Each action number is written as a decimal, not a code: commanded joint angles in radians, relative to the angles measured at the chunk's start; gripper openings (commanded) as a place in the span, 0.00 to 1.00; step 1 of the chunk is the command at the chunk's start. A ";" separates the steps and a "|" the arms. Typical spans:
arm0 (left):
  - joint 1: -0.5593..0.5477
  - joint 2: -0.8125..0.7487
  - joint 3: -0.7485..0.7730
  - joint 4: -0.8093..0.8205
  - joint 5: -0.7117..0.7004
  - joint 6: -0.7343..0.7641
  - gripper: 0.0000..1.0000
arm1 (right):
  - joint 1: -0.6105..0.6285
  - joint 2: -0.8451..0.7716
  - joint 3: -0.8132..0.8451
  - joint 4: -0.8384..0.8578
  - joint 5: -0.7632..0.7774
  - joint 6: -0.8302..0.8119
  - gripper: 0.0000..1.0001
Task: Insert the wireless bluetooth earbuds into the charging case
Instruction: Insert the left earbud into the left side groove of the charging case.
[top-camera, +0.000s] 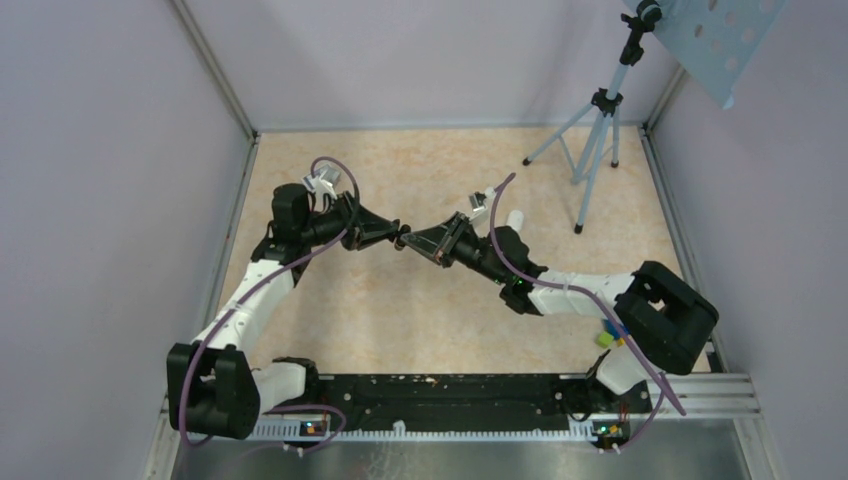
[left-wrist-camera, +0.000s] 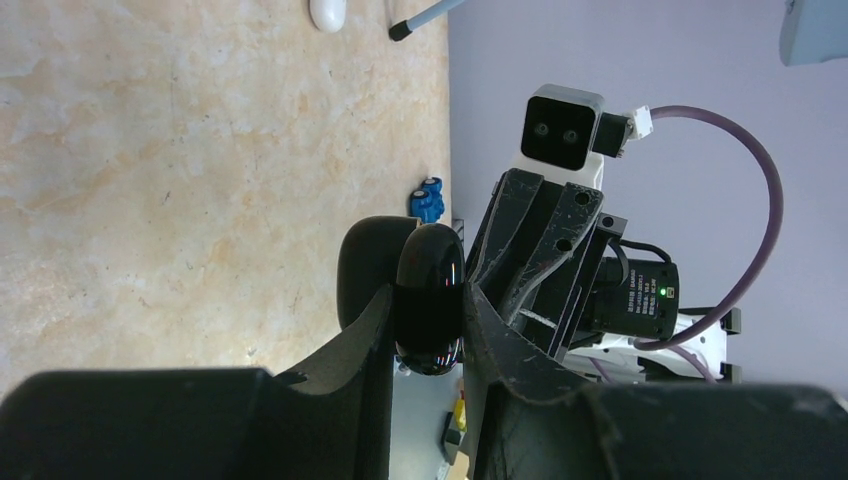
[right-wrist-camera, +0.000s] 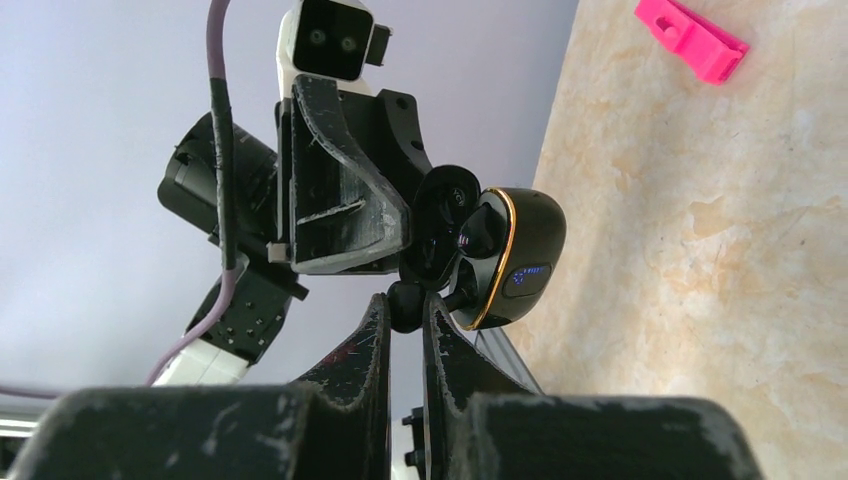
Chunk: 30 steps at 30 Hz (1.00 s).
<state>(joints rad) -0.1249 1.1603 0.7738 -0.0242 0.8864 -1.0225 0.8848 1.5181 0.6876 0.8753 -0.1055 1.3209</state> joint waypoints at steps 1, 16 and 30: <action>0.005 -0.042 0.006 0.101 0.048 -0.025 0.00 | 0.000 -0.009 0.026 -0.129 0.007 -0.026 0.01; 0.011 -0.041 -0.014 0.146 0.066 -0.078 0.00 | 0.003 -0.045 0.082 -0.306 0.041 -0.099 0.15; 0.018 -0.031 -0.053 0.218 0.081 -0.136 0.00 | 0.003 -0.055 0.103 -0.340 0.051 -0.126 0.24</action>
<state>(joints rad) -0.1101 1.1603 0.7101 0.0727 0.9081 -1.1152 0.8852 1.4723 0.7582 0.6102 -0.0643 1.2392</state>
